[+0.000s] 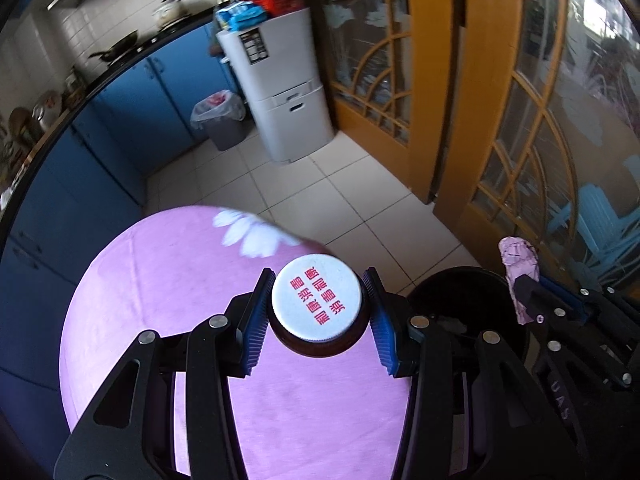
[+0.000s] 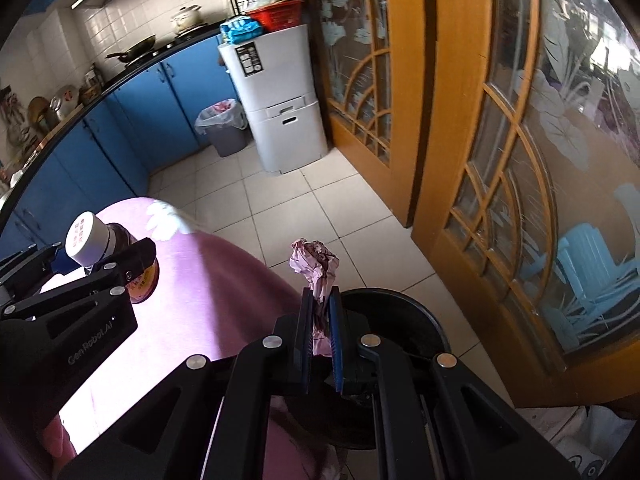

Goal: Collect trash
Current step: 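Carry the pink paper and medicine bottle over the black bin, then open both tools over the bin to drop the paper and bottle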

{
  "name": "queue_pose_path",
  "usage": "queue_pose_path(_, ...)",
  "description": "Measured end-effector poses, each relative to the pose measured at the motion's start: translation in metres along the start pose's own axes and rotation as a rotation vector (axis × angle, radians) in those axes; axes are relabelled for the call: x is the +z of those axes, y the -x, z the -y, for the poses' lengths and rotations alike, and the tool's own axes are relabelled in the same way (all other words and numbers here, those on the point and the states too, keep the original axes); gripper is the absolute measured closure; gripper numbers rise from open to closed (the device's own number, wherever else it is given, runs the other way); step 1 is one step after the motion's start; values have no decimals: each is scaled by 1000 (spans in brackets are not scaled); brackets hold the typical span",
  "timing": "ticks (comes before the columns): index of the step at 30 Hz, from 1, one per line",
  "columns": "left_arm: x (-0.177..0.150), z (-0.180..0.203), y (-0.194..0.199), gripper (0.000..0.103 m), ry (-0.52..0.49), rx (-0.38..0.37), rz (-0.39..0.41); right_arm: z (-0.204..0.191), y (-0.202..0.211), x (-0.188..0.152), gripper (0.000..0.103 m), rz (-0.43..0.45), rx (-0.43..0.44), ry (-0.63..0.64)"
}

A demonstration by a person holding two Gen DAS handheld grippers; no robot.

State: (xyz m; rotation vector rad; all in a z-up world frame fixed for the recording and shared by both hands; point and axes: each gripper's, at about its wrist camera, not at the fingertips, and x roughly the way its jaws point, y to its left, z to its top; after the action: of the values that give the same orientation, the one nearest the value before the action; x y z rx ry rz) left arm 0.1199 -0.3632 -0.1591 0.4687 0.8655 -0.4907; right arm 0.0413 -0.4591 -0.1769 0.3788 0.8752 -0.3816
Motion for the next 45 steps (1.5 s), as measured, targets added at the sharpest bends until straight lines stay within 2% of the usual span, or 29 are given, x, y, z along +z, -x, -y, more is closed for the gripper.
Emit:
queue_pose_path(5,7,24,-1,57,-31,-11,-3,15,-3,-2,94,9,-39,12)
queue_pose_path(9,9,40,-3,56,-54,-11,-7,29,-8,-4,94,-6,-39,-7)
queue_pose_path(10,10,44,-4,56,-60,-10,-9,33,-9,-4,91,-8,-39,-11)
queue_pose_path(12,11,51,-6,57,-67,-13,-12,41,-11,-4,52,-17,-33,-30)
queue_pose_path(13,11,55,-6,57,-72,-14,-14,46,-11,-4,11,-15,-27,-38)
queue_pose_path(15,12,62,-7,57,-81,-13,-15,54,-8,-5,10,10,-31,-50)
queue_pose_path(31,17,106,-8,56,-137,-52,-15,115,-13,-12,10,6,-130,-198)
queue_pose_path(38,17,116,-3,45,-168,-37,17,137,-14,-14,10,9,-173,-257)
queue_pose_path(42,18,117,1,25,-168,-33,40,147,-12,-15,10,16,-183,-287)
queue_pose_path(45,17,119,3,24,-176,-25,51,148,-11,-14,10,18,-180,-292)
